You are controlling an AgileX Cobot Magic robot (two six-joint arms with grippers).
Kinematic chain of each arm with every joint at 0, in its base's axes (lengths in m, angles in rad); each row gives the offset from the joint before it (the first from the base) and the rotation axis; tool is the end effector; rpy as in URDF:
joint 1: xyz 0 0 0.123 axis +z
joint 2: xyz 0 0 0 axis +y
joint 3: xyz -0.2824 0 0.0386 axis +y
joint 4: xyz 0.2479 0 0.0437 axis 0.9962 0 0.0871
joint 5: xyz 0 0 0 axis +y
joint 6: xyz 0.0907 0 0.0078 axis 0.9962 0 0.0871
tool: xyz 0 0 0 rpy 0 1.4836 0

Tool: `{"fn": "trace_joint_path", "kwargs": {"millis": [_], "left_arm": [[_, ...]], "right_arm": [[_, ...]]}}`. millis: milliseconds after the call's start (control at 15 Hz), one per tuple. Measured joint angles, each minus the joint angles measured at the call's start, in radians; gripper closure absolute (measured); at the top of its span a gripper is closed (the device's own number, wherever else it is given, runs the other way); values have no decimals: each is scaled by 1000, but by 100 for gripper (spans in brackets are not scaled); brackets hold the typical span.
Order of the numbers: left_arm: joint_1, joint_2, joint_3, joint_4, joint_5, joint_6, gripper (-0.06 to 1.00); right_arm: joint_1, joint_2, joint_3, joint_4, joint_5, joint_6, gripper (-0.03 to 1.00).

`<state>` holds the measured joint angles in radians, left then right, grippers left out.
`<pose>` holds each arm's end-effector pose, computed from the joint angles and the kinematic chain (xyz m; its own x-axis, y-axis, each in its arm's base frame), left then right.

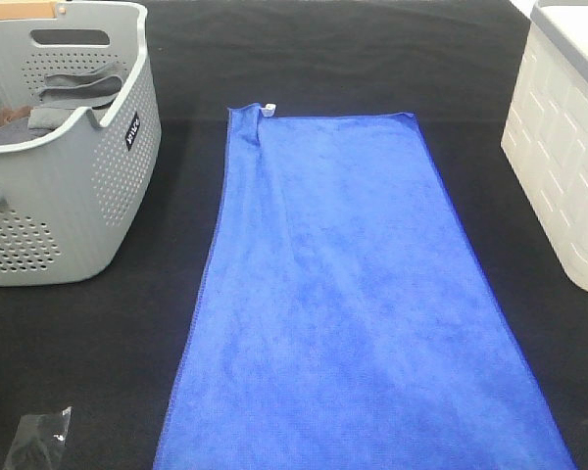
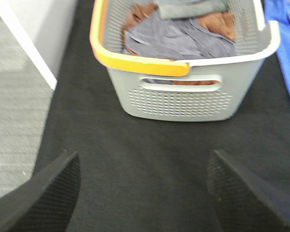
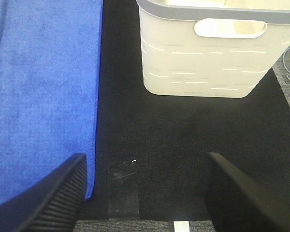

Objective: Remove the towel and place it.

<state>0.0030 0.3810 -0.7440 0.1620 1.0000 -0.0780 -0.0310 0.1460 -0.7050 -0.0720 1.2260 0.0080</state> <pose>0.0455 0.0125 0.3459 -0.5186 0.0084 -0.8550 -0.1139 0.9904 0.0788 -0.0110 -0.0058 0.3210 -0.5483 0.0007 -0.8363 0.0786 0.9956 -0.0507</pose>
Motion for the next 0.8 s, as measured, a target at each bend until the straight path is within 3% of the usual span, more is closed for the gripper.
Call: {"fn": "trace_joint_path", "kwargs": {"millis": [133, 467, 800], "left_arm": [[0, -131, 47, 16, 17, -2, 24], [0, -374, 57, 15, 185, -6, 24], [0, -387, 102, -9, 216, -6, 24]], "right_arm": [[0, -65, 45, 0, 0, -28, 28], [0, -150, 136, 0, -2, -73, 28], [0, -151, 198, 15, -145, -95, 28]]}}
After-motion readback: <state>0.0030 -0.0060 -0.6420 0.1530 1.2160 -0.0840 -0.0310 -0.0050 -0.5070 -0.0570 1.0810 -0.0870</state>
